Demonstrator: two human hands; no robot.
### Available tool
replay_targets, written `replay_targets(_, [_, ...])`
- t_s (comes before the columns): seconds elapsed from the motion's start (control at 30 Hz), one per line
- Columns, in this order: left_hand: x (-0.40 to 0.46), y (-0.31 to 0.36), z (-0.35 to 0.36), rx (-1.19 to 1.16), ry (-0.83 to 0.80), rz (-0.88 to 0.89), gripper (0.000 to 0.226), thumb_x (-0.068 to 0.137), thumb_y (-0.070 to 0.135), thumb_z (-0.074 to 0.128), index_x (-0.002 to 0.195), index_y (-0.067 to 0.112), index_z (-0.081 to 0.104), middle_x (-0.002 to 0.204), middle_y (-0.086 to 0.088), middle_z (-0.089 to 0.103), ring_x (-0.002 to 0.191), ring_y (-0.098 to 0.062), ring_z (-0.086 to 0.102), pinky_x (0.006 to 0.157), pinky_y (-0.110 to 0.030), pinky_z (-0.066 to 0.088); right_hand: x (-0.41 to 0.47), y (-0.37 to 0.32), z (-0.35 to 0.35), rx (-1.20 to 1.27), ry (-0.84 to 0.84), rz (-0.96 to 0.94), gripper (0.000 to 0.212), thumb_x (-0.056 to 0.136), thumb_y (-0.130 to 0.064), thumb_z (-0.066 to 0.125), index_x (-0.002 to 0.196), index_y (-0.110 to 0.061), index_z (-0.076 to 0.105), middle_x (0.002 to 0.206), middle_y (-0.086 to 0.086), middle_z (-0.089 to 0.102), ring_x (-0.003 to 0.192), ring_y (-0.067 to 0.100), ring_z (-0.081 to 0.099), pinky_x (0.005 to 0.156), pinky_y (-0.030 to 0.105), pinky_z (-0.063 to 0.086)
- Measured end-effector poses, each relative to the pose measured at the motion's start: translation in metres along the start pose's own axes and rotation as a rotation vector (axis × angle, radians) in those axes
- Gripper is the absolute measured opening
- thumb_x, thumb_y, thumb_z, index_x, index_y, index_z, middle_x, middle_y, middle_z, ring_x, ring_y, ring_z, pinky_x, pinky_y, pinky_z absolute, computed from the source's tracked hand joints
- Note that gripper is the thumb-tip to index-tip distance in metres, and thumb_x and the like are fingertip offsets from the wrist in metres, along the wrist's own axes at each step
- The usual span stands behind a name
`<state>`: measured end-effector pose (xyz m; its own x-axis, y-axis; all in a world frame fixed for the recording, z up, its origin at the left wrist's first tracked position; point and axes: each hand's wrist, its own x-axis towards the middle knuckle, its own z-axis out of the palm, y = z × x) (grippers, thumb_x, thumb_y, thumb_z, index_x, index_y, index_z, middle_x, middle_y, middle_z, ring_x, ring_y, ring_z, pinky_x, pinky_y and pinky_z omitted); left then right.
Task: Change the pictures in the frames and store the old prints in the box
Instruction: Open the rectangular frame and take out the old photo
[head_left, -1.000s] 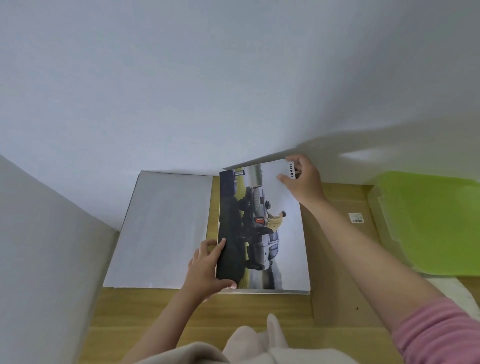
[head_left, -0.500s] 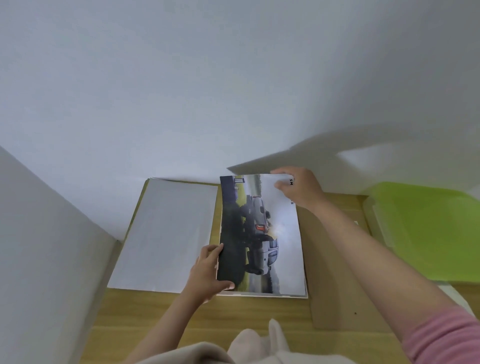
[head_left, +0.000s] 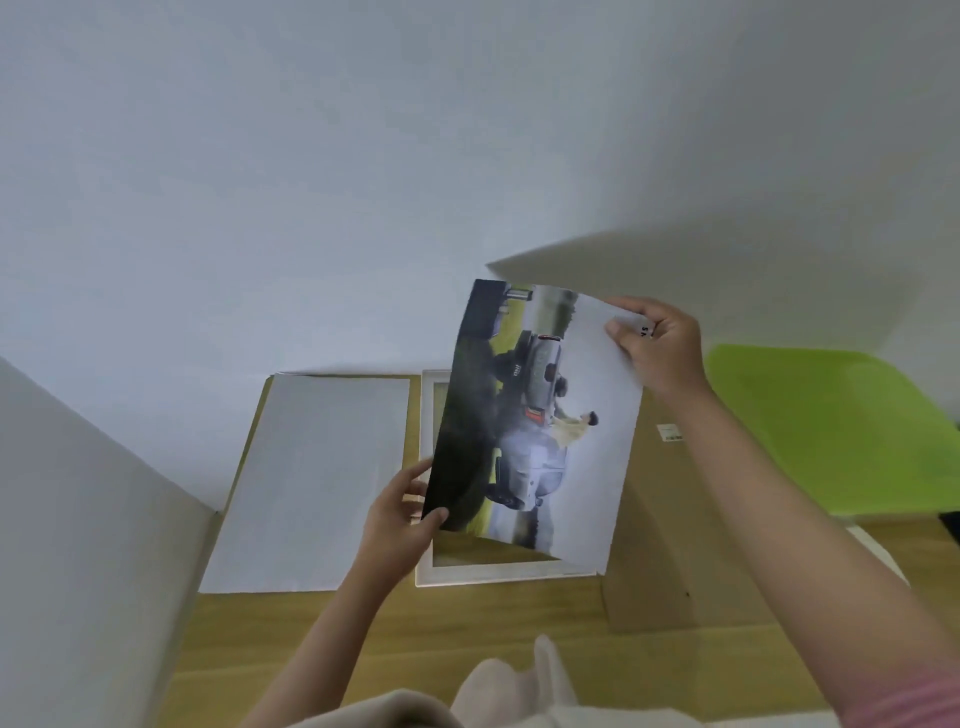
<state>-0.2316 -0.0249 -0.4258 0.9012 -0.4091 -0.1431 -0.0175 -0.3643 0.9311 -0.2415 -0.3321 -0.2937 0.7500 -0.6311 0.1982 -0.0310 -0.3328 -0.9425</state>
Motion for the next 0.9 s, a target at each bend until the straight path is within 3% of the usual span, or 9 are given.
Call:
replay_targets(0.1, [-0.006,0.017,0.000,-0.112,0.016,0.034,0.051,0.082,0.000,0.066,0.122,0.030,0.055,0.097,-0.001,0.063,0.083,-0.009,0.069,0.064,-0.013,0.053,-0.013,0.017,-0.025,0.021,0.139,0.077,0.027,0.082,-0.003,0.068,0.104,-0.018,0.070,0.103,0.002,0.069,0.085,0.012,0.064,0.081,0.030,0.055])
replay_targets(0.23, [-0.009,0.028,0.005,-0.197,0.073,0.035,0.041,0.081,-0.004,0.065,0.114,0.021,0.063,0.096,0.005,0.068,0.086,-0.008,0.069,0.072,-0.016,0.055,-0.042,0.042,-0.065,-0.030,0.245,0.174,0.026,0.080,-0.006,0.068,0.097,-0.025,0.071,0.099,-0.004,0.068,0.090,0.017,0.065,0.084,0.038,0.055])
replay_targets(0.37, [-0.005,0.036,0.015,-0.202,0.061,0.036,0.032,0.082,-0.001,0.065,0.111,0.011,0.067,0.098,0.003,0.070,0.092,-0.011,0.067,0.080,-0.024,0.057,-0.076,0.063,-0.105,-0.093,0.277,0.279,0.015,0.078,-0.005,0.071,0.085,-0.017,0.065,0.089,0.007,0.068,0.070,0.012,0.061,0.066,0.029,0.054])
replay_targets(0.43, [-0.003,0.043,0.024,-0.192,0.043,0.048,0.031,0.082,-0.001,0.065,0.110,0.011,0.067,0.098,0.004,0.069,0.092,-0.010,0.066,0.079,-0.022,0.056,-0.091,0.075,-0.128,-0.077,0.258,0.355,0.018,0.079,-0.003,0.070,0.093,-0.011,0.062,0.086,0.010,0.068,0.067,0.016,0.061,0.058,0.027,0.051])
replay_targets(0.5, [-0.002,0.050,0.037,-0.189,0.023,0.064,0.030,0.083,-0.001,0.064,0.110,0.010,0.066,0.097,0.004,0.068,0.092,-0.010,0.065,0.077,-0.016,0.055,-0.107,0.091,-0.152,-0.074,0.190,0.420,0.028,0.080,-0.001,0.068,0.105,-0.010,0.061,0.081,0.010,0.065,0.069,0.023,0.061,0.061,0.029,0.049])
replay_targets(0.63, [-0.002,0.060,0.067,-0.165,-0.016,0.082,0.028,0.083,0.001,0.064,0.110,0.011,0.066,0.095,0.004,0.068,0.091,-0.008,0.064,0.072,-0.010,0.053,-0.140,0.116,-0.191,-0.124,0.101,0.451,0.034,0.076,-0.008,0.066,0.102,-0.030,0.065,0.075,0.013,0.058,0.069,0.023,0.054,0.064,0.033,0.043])
replay_targets(0.7, [-0.003,0.063,0.087,-0.158,-0.053,0.076,0.028,0.084,0.001,0.063,0.110,0.012,0.066,0.098,0.002,0.068,0.093,-0.009,0.064,0.075,-0.012,0.054,-0.153,0.122,-0.206,-0.148,0.090,0.467,0.029,0.081,-0.013,0.067,0.103,-0.031,0.064,0.074,0.008,0.063,0.065,0.023,0.058,0.055,0.032,0.046])
replay_targets(0.8, [-0.005,0.068,0.126,-0.164,-0.094,0.056,0.028,0.084,0.001,0.062,0.107,0.017,0.066,0.099,0.001,0.069,0.096,-0.012,0.065,0.079,-0.018,0.055,-0.169,0.132,-0.232,-0.188,0.066,0.475,0.024,0.086,-0.016,0.067,0.108,-0.026,0.063,0.064,0.003,0.059,0.054,0.010,0.060,0.043,0.026,0.045])
replay_targets(0.9, [-0.014,0.081,0.173,-0.178,-0.080,0.033,0.029,0.085,0.000,0.061,0.106,0.019,0.066,0.097,0.001,0.068,0.093,-0.011,0.065,0.075,-0.013,0.054,-0.179,0.143,-0.273,-0.233,0.064,0.481,0.024,0.085,-0.014,0.068,0.107,-0.023,0.064,0.060,0.001,0.052,0.051,0.002,0.057,0.042,0.024,0.047])
